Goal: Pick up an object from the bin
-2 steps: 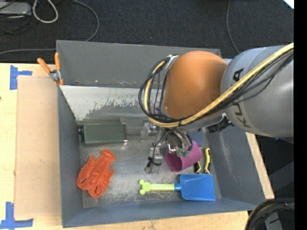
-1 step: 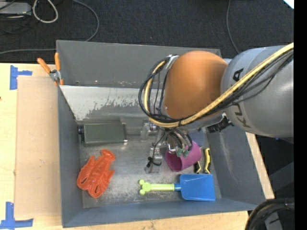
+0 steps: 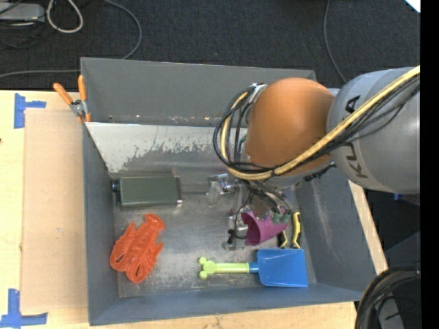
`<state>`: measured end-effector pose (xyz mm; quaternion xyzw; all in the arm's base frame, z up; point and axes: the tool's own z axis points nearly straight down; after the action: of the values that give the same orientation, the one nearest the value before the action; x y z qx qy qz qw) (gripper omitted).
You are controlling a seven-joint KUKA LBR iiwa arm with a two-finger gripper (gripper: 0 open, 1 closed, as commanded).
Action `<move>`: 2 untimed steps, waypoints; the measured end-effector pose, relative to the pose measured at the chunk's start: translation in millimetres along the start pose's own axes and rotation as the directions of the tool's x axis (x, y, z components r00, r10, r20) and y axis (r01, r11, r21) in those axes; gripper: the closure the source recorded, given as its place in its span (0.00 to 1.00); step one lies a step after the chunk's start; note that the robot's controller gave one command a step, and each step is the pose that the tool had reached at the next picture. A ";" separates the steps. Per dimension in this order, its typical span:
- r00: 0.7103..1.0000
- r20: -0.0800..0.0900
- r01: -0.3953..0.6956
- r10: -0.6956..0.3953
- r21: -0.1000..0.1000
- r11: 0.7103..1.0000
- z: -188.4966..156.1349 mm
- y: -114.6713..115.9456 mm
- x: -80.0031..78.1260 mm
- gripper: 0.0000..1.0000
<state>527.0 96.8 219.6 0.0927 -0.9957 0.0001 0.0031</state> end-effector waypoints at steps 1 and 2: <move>0.999 0.000 -0.037 0.037 0.000 0.999 10.6 4.8 12.0 0.00; 1.000 0.003 -0.013 0.013 0.000 1.000 -19.9 -13.4 17.3 0.00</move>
Offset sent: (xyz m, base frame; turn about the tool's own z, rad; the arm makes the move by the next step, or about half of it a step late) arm -0.0151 -0.0160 0.0199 0.0109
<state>512.6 80.5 239.6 0.0863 -0.9963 0.0001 0.0017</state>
